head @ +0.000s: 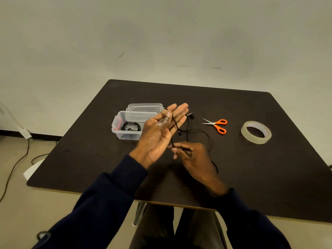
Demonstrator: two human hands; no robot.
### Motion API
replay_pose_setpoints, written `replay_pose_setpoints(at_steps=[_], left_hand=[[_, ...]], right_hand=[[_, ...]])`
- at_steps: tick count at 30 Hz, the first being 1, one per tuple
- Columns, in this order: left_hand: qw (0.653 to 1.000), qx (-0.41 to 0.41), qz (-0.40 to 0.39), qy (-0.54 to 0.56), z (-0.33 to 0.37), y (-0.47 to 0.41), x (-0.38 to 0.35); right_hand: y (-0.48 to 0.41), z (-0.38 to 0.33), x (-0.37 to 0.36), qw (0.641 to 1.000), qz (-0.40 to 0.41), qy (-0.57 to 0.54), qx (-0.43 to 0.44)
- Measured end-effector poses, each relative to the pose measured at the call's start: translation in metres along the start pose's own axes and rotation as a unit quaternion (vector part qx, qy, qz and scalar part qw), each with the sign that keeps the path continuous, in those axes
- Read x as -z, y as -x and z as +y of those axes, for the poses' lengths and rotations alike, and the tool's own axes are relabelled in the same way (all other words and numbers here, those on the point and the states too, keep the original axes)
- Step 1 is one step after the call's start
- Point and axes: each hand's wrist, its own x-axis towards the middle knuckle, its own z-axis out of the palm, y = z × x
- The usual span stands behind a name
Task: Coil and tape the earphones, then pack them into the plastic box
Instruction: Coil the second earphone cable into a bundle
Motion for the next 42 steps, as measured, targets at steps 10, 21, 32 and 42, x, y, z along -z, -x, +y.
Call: replay_pose_setpoints(at_steps=[10, 21, 32, 42], left_hand=[[0.988, -0.035, 0.015, -0.148, -0.013, -0.001, 0.010], [0.933, -0.020, 0.018, -0.359, -0.023, 0.002, 0.014], [0.970, 0.091, -0.014, -0.226, -0.027, 0.017, 0.008], [0.969, 0.156, -0.065, -0.182, -0.004, 0.017, 0.012]], right_hand=[[-0.003, -0.022, 0.041, 0.977, -0.073, 0.194, 0.053], [-0.002, -0.033, 0.042, 0.956, -0.067, 0.254, 0.132], [-0.045, -0.033, 0.068, 0.963, 0.037, 0.209, 0.164], [-0.051, -0.013, 0.051, 0.983, 0.101, 0.064, 0.139]])
